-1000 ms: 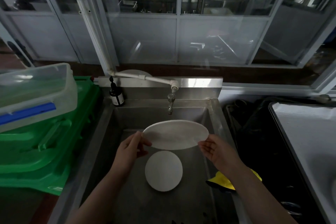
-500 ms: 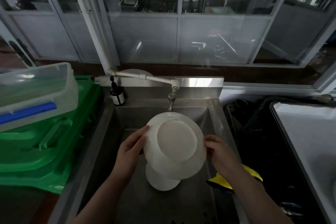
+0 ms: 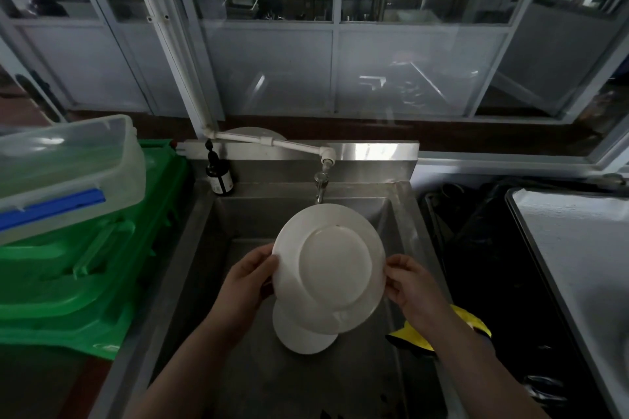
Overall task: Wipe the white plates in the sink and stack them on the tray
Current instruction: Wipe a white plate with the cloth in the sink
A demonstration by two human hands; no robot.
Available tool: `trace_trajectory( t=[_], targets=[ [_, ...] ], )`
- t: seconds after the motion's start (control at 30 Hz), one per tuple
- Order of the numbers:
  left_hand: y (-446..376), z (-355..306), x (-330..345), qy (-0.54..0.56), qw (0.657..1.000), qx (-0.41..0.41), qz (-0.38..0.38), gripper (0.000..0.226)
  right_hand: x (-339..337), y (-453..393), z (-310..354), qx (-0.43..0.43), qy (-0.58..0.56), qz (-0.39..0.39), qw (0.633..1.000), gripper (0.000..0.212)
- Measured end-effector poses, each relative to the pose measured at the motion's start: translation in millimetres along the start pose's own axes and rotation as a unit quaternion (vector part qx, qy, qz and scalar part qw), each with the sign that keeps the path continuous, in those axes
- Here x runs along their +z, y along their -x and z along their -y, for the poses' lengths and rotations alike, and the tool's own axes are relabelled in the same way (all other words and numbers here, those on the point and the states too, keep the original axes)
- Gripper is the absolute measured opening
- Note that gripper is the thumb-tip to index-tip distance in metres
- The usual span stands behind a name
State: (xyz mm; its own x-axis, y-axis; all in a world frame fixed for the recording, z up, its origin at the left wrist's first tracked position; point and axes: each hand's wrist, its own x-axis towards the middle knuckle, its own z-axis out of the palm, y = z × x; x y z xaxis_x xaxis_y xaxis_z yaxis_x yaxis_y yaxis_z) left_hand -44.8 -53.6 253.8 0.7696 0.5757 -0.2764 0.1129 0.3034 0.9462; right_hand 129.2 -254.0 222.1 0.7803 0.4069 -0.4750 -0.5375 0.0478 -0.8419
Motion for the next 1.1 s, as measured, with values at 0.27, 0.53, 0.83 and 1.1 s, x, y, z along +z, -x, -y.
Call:
trace_trajectory(
  t=[0.27,0.53,0.83,1.1],
  targets=[
    [6,6,7,-0.003,0.996,-0.024,0.083,0.033,-3,-3,-6,0.013,-0.008,-0.009,1.0,0.014],
    [7,12,19,0.009,0.999,0.015,0.047,0.032,-7,-6,-15,0.027,-0.006,-0.002,1.0,0.014],
    [4,19,26,-0.027,0.998,0.05,-0.005,0.034,-17,-9,-25,0.064,0.014,0.009,0.998,0.014],
    [-3,33,28,-0.041,0.998,0.028,-0.037,0.028,-82,-20,-45,-0.227,0.63,-0.051,0.741,0.012]
  ],
)
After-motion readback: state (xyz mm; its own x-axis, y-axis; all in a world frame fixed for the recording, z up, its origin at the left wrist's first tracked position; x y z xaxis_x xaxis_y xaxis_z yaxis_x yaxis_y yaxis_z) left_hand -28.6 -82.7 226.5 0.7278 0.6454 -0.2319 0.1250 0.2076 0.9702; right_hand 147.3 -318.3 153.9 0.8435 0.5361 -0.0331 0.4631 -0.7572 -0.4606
